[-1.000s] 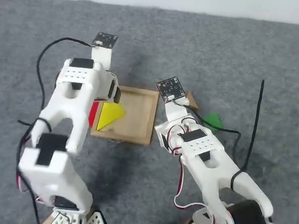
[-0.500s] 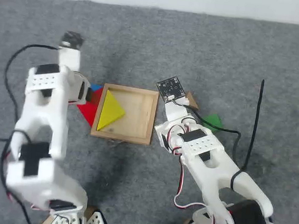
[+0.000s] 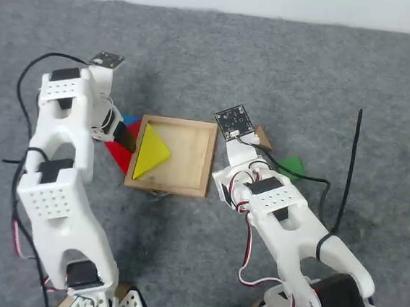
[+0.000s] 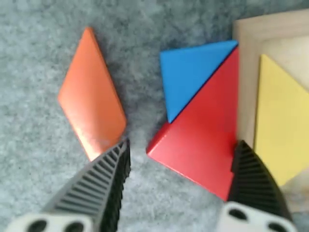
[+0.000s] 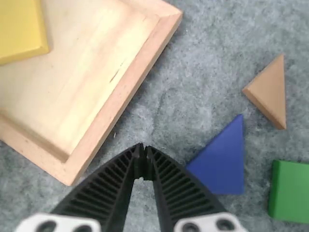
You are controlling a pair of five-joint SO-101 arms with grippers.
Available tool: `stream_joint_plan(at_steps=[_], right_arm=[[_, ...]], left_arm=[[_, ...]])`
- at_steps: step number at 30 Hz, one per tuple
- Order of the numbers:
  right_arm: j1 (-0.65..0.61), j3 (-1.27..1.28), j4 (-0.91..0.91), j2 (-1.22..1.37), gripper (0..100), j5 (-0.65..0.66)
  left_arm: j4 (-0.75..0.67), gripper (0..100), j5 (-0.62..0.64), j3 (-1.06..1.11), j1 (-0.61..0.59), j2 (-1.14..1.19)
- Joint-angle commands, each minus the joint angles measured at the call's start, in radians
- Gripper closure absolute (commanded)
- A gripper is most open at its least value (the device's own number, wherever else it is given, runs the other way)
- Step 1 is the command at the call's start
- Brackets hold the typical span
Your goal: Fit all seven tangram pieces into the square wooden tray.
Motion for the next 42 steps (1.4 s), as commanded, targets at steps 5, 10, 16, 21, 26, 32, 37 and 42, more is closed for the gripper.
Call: stream_joint_plan(at_steps=[5, 10, 16, 21, 26, 32, 37, 42], right_arm=[[0.024, -0.028, -0.012, -0.005, 99.2, -0.008], [0.024, -0.028, -0.012, -0.005, 99.2, -0.008], [0.024, -0.009, -0.022, -0.015, 99.2, -0.006], [0.024, -0.009, -0.022, -0.015, 99.2, -0.006], [0.024, -0.009, -0.022, -0.015, 99.2, -0.006], [0.024, -0.009, -0.022, -0.013, 99.2, -0.005], [0.024, -0.009, -0.022, -0.013, 99.2, -0.005], [0.024, -0.009, -0.022, -0.013, 99.2, -0.005]], left_arm=[[0.008, 68, -0.014, -0.054, -0.008, 0.026], [0.008, 68, -0.008, -0.047, 0.011, 0.029], [0.006, 68, -0.015, -0.047, -0.037, 0.028], [0.002, 68, -0.068, -0.048, -0.064, 0.028], [0.002, 68, -0.068, -0.051, -0.055, 0.026], [-0.008, 68, -0.106, -0.068, 0.0, 0.018], [-0.012, 68, -0.186, -0.105, 0.017, 0.028], [-0.012, 68, -0.255, -0.107, 0.014, 0.028]])
